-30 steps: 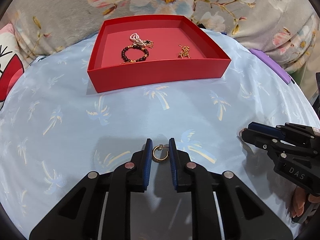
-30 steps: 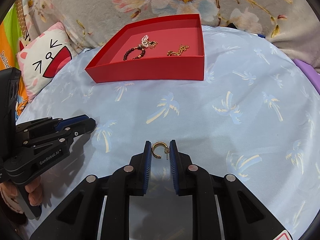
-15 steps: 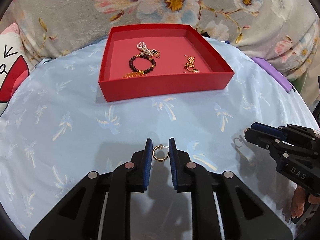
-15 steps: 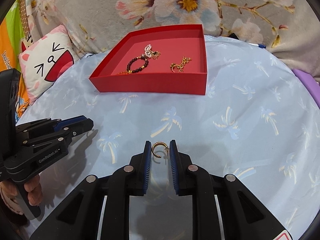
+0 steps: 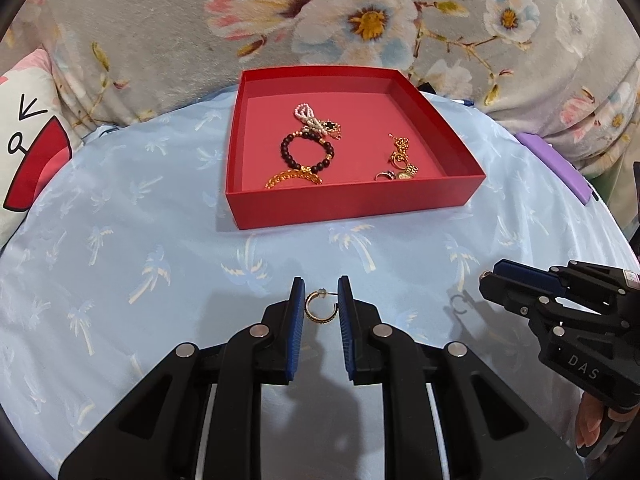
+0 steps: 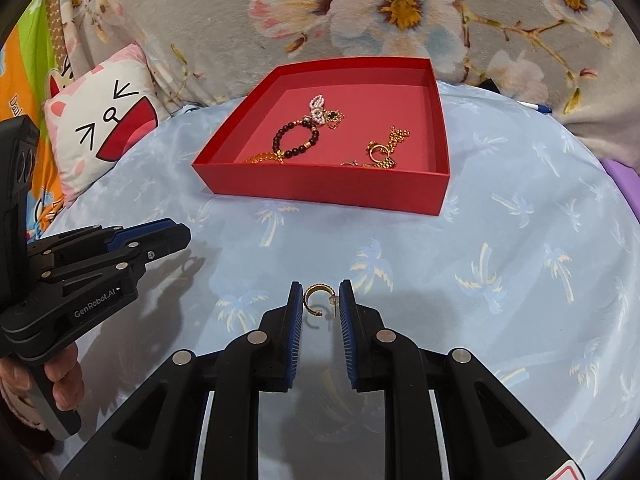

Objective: Organize jewelry
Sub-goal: 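Carry both hoop earrings over the red box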

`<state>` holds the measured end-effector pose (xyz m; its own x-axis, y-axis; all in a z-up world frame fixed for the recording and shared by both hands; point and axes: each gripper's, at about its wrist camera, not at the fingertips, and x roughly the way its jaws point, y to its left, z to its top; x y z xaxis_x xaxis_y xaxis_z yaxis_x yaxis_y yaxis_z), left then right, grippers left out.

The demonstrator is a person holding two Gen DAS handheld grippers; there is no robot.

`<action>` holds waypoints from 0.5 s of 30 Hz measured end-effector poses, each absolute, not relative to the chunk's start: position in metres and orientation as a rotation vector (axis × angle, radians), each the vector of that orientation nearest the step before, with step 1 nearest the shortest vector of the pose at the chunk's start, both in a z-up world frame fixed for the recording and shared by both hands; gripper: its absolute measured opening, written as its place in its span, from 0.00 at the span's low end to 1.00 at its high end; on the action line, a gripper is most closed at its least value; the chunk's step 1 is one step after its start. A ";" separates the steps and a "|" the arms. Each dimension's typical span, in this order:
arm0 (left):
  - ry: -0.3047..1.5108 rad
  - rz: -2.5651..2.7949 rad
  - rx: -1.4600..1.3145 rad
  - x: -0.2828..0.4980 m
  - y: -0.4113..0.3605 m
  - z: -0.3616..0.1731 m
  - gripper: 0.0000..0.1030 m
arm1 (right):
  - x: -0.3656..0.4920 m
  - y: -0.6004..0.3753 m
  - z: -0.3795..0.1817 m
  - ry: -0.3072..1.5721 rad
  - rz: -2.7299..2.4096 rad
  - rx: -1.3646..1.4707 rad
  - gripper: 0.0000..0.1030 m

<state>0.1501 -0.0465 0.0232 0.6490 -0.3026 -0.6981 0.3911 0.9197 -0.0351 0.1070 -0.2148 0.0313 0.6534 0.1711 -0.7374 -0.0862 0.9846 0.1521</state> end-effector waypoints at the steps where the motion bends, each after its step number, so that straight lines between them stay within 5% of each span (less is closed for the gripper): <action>1: 0.766 -0.392 0.125 0.151 -0.047 0.025 0.16 | 0.109 -0.214 0.033 0.842 0.147 0.104 0.17; 15: 0.708 -0.341 0.072 0.188 -0.035 0.062 0.16 | 0.142 -0.214 0.065 0.765 0.155 0.108 0.17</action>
<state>0.1882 -0.0346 0.0624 0.7069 -0.2826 -0.6484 0.3313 0.9422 -0.0495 0.1422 -0.2144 0.0652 0.7109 0.1781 -0.6803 -0.0999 0.9832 0.1530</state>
